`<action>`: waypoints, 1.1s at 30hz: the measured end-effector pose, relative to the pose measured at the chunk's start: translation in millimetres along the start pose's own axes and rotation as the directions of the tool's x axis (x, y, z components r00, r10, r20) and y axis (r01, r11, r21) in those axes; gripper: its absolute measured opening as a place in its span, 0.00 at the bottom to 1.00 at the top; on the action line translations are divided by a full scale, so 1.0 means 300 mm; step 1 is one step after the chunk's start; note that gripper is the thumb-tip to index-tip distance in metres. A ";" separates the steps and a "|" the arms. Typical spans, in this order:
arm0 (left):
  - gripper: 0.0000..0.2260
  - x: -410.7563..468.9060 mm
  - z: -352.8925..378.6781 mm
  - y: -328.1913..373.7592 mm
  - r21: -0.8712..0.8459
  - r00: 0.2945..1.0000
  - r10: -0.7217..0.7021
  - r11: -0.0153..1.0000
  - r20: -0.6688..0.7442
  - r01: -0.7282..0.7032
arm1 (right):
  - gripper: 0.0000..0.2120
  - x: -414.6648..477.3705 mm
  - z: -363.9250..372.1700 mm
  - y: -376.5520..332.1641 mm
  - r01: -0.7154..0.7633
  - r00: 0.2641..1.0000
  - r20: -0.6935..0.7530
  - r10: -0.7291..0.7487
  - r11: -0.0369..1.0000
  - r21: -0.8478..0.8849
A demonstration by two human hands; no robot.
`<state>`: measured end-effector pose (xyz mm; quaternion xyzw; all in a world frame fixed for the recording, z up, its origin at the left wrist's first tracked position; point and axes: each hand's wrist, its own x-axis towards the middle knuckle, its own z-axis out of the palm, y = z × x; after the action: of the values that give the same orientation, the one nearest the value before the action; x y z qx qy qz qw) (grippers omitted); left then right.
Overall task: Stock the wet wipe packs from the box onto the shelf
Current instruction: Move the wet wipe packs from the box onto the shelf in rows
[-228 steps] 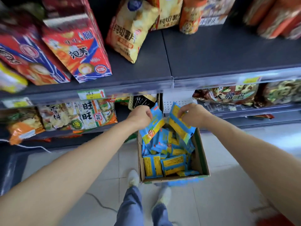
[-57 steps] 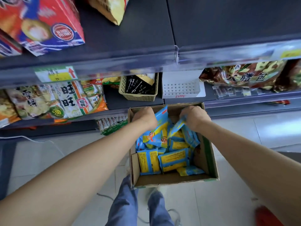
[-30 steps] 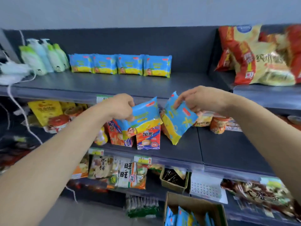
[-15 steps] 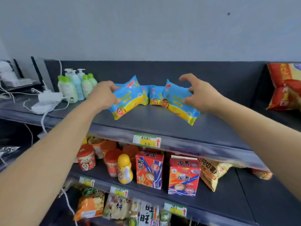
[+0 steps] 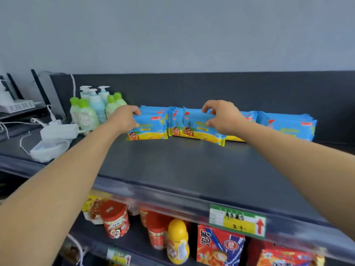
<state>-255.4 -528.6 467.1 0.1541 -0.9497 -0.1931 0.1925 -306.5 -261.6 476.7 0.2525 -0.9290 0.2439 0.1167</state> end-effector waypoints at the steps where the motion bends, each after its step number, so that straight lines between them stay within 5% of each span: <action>1: 0.17 0.030 0.010 -0.016 0.002 1.000 0.012 1.000 0.017 -0.012 | 0.16 0.023 0.022 -0.006 -0.004 1.000 0.019 0.004 1.000 -0.004; 11: 0.17 0.213 0.084 -0.088 -0.032 0.996 0.057 0.998 0.073 -0.055 | 0.17 0.198 0.147 -0.036 -0.039 0.993 0.116 0.037 0.999 0.014; 26: 0.12 0.247 0.138 -0.111 -0.093 0.989 0.107 0.989 -0.103 -0.117 | 0.17 0.242 0.253 -0.042 -0.017 0.996 -0.085 -0.001 0.976 -0.216; 33: 0.23 0.204 0.132 -0.096 -0.031 0.990 0.104 0.994 -0.098 -0.108 | 0.20 0.190 0.245 -0.060 0.011 0.986 -0.154 -0.058 0.958 -0.288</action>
<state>-319.8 -564.3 439.7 0.1091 -0.9425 -0.1918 0.2510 -352.2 -336.3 440.3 0.2288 -0.9375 0.1246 0.2309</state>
